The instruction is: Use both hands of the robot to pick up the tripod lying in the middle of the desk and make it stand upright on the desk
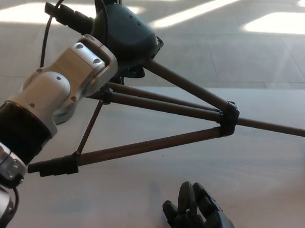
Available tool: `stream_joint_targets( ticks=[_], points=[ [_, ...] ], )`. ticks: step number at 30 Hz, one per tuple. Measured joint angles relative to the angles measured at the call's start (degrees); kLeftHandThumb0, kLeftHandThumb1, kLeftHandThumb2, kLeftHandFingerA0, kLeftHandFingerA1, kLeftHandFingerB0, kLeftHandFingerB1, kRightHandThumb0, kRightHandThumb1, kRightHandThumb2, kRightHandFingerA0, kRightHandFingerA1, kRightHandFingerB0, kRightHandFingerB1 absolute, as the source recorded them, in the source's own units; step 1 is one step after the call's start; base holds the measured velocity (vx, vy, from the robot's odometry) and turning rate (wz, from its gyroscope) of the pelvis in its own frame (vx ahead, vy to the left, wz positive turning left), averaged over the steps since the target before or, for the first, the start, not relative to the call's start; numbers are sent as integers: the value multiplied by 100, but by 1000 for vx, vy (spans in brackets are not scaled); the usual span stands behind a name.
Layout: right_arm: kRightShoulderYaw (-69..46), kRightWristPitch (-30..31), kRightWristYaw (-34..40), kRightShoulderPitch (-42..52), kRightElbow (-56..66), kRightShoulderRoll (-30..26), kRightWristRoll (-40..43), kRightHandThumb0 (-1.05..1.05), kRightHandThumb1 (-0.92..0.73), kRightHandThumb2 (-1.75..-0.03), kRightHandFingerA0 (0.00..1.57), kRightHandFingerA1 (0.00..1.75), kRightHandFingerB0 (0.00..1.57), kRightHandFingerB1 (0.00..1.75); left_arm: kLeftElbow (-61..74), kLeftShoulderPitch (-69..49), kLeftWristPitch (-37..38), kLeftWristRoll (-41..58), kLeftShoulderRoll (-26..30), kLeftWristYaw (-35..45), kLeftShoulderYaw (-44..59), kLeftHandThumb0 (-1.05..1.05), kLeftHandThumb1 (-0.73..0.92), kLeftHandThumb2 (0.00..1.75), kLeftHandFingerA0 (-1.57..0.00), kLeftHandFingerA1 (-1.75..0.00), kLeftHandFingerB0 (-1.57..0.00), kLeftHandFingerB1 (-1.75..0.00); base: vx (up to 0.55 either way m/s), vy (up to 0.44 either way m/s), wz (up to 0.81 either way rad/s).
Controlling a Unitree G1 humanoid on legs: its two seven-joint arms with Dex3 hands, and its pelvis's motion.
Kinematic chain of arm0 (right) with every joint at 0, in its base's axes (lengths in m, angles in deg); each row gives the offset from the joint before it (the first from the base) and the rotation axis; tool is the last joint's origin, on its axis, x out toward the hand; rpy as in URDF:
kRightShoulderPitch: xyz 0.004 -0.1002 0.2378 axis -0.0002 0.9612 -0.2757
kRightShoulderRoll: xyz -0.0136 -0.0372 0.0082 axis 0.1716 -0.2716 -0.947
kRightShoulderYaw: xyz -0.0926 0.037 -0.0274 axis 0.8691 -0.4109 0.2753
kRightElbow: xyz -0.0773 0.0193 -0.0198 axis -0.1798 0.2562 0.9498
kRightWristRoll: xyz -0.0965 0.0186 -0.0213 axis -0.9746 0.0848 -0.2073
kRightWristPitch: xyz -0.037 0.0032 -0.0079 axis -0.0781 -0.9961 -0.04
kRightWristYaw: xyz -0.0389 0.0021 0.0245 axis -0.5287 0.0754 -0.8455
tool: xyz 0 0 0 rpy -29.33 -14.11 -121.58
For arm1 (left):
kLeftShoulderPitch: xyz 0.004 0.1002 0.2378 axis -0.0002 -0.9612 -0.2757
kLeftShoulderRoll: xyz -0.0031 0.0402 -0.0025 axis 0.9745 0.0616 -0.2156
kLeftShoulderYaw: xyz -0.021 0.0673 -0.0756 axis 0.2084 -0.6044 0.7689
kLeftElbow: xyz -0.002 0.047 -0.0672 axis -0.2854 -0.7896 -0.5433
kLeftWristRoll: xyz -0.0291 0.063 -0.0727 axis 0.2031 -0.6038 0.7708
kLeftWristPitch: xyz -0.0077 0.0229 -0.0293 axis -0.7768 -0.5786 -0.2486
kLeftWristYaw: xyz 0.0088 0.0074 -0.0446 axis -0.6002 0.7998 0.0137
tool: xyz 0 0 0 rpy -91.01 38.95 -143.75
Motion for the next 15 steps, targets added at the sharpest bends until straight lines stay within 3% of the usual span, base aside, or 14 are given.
stream_joint_targets(
  ticks=[4,6,7,8,9,10,11,13,14,15],
  points=[
    [-162,-43,-87,-479,-401,7,67,-77,-51,-97,0,48,0,21,11,-5,0,0,-99,0,0,-25,49,57,-86,-166,-77,-70,0,0,0],
    [-305,-42,-98,-823,-686,50,93,-91,-56,-94,3,42,6,29,37,-16,0,1,-125,0,2,-27,49,57,-87,-167,-78,-73,0,0,0],
    [-387,-41,-97,-1020,-848,77,110,-82,-51,-93,2,44,6,41,67,-30,0,2,-137,0,5,-24,50,57,-88,-168,-76,-74,0,0,0],
    [-469,-41,-95,-1212,-1014,85,128,-82,-51,-93,2,44,6,41,104,-52,0,3,-145,0,7,-24,50,57,-88,-168,-76,-74,0,0,0],
    [-523,-41,-94,-1334,-1105,98,139,-82,-67,-61,0,51,9,39,133,-68,0,3,-148,0,8,-21,49,57,-87,-165,-77,-75,0,0,0],
    [-604,-41,-90,-1509,-1243,122,156,-82,-67,-61,0,51,9,39,180,-90,-1,1,-152,0,9,-21,49,57,-87,-165,-77,-75,0,0,0],
    [-661,-42,-87,-1626,-1326,147,165,-86,-54,-94,1,32,7,24,205,-106,-1,1,-152,1,9,-18,48,55,-85,-166,-81,-74,0,0,0],
    [-823,-40,-68,-1932,-1573,234,201,-80,-52,-94,3,33,0,21,278,-129,-13,1,-150,2,24,-17,46,56,-87,-164,-83,-75,0,0,0],
    [-905,-39,-59,-2074,-1706,272,219,-78,-52,-96,1,35,4,17,334,-133,-23,1,-149,2,42,-19,46,56,-86,-163,-83,-76,0,0,0],
    [-968,-38,-51,-2171,-1795,302,225,-83,-69,-62,0,41,0,24,379,-138,-30,1,-148,3,59,-24,46,57,-87,-163,-83,-75,0,0,0]
  ],
)
